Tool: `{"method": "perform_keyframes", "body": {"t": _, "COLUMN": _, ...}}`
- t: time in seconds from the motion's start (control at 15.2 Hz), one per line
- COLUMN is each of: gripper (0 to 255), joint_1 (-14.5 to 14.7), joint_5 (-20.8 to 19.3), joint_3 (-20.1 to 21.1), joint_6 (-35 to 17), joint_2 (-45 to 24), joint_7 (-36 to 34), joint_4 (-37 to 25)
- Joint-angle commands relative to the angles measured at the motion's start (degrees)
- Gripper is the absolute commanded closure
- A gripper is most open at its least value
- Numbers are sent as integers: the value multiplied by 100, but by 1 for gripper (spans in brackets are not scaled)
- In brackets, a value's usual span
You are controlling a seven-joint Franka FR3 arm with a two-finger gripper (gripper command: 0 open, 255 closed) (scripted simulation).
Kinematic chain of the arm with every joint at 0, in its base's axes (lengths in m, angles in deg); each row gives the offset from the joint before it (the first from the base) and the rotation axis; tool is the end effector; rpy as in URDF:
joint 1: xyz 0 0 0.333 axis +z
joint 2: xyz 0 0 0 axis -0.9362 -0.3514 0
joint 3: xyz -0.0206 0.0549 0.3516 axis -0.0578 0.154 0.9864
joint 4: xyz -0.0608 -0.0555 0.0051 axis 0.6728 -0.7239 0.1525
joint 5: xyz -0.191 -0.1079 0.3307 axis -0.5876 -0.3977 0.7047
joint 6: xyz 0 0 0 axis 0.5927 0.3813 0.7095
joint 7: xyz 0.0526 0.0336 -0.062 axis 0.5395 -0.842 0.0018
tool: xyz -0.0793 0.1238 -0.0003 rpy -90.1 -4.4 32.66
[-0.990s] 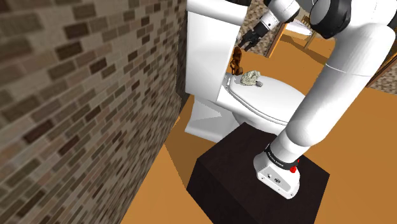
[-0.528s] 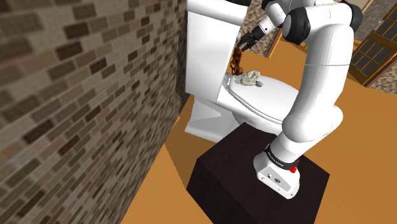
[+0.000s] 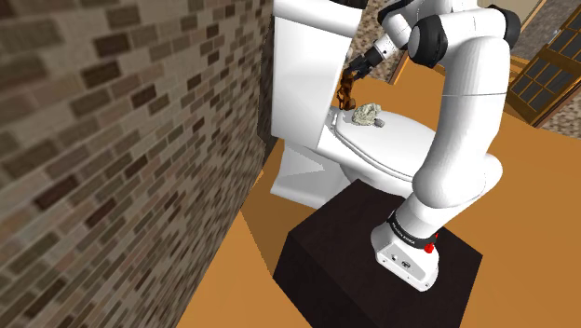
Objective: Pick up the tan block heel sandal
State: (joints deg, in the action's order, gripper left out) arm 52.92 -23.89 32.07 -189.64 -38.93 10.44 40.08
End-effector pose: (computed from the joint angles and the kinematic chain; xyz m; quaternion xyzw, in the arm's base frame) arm 0.5492 -0.4335 0.3993 -0.9525 0.0498 -0.1925 0.2307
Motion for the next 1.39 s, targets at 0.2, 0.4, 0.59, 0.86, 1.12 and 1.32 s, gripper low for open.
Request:
{"method": "perform_keyframes", "body": {"t": 0.2, "gripper": 255, "joint_1": 2, "joint_5": 7, "joint_3": 3, "joint_6": -15, "joint_2": -6, "joint_7": 11, "joint_4": 11}}
{"method": "perform_keyframes", "body": {"t": 0.4, "gripper": 255, "joint_1": 0, "joint_5": 11, "joint_3": 6, "joint_6": -15, "joint_2": -13, "joint_7": 9, "joint_4": 3}}
{"method": "perform_keyframes", "body": {"t": 0.59, "gripper": 255, "joint_1": -3, "joint_5": 8, "joint_3": 2, "joint_6": -12, "joint_2": -9, "joint_7": 16, "joint_4": 9}}
{"method": "perform_keyframes", "body": {"t": 0.86, "gripper": 255, "joint_1": -7, "joint_5": -75, "joint_3": -36, "joint_6": 165, "joint_2": 86, "joint_7": -144, "joint_4": -148}}
{"method": "perform_keyframes", "body": {"t": 1.12, "gripper": 255, "joint_1": -22, "joint_5": -147, "joint_3": -67, "joint_6": 352, "joint_2": 165, "joint_7": -304, "joint_4": -330}}
{"method": "perform_keyframes", "body": {"t": 1.32, "gripper": 255, "joint_1": -41, "joint_5": -192, "joint_3": -87, "joint_6": 500, "joint_2": 212, "joint_7": -425, "joint_4": -483}}
